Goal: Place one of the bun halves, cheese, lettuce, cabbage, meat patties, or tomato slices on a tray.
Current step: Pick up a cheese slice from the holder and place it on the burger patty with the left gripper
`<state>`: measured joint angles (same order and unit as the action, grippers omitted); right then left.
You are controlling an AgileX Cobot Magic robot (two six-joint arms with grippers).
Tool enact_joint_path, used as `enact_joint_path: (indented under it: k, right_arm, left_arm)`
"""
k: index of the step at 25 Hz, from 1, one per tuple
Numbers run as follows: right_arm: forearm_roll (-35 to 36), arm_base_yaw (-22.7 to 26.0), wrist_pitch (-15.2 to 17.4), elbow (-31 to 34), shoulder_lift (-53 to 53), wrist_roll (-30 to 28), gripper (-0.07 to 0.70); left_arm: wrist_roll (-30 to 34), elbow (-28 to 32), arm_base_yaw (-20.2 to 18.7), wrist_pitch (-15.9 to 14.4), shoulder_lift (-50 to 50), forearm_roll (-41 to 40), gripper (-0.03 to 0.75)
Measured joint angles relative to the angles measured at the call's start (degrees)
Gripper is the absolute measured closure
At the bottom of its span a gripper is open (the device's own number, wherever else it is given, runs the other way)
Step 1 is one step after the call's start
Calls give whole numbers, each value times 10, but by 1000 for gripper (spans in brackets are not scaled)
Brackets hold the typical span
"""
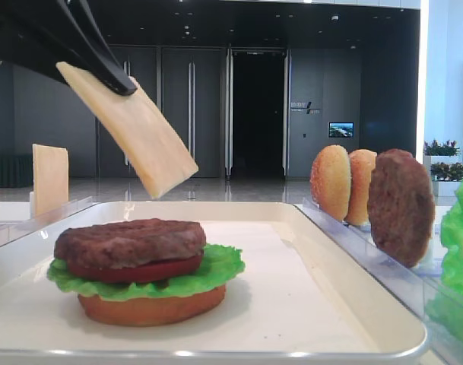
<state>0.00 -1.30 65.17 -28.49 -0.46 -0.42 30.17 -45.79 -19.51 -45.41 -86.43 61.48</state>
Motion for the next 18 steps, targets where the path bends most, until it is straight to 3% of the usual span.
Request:
enact_joint_path:
  k: [18]
  right_arm:
    - [0,0,0,0,0,0,150]
  left_arm:
    - [42,3,-6,13,-21,48,694]
